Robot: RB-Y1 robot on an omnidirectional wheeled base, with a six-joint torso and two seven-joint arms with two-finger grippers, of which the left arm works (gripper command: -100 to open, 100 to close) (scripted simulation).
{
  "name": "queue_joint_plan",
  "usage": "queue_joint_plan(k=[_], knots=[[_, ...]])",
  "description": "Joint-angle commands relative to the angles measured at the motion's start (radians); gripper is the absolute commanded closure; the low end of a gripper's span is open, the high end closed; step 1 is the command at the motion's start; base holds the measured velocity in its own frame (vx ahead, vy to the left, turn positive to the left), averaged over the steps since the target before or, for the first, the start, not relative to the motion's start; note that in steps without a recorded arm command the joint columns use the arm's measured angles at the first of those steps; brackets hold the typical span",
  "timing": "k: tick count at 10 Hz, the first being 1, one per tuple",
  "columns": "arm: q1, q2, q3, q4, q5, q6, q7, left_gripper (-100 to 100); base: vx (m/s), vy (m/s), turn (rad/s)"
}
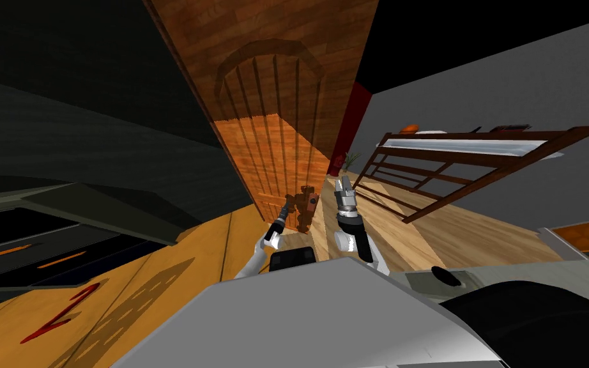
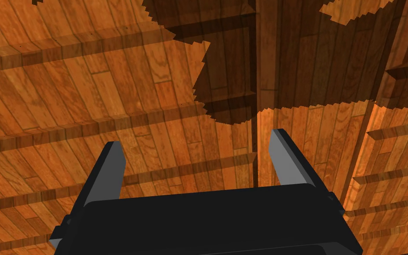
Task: Push the door open
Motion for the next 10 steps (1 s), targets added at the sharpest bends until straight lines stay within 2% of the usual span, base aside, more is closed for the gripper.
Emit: queue_joint_plan(k=[1,3,4,6,8,10], knots=[[-0.028,-0.008,0.007,0.025,0.022,-0.005,-0.006,-100,-0.127,0.044,-0.044],[-0.066,-0.025,0.016,0.062,0.048,-0.011,-0.013,-100,-0.127,0.021,-0.039],[-0.092,-0.039,0.022,0.087,0.065,-0.016,-0.017,-100,-0.184,-0.004,-0.044],[-0.115,-0.055,0.027,0.11,0.081,-0.019,-0.021,-100,-0.146,-0.046,-0.028],[-0.141,-0.076,0.033,0.135,0.098,-0.024,-0.025,-100,-0.164,-0.074,-0.036],[-0.16,-0.094,0.037,0.154,0.111,-0.027,-0.029,-100,-0.161,-0.14,-0.028]])
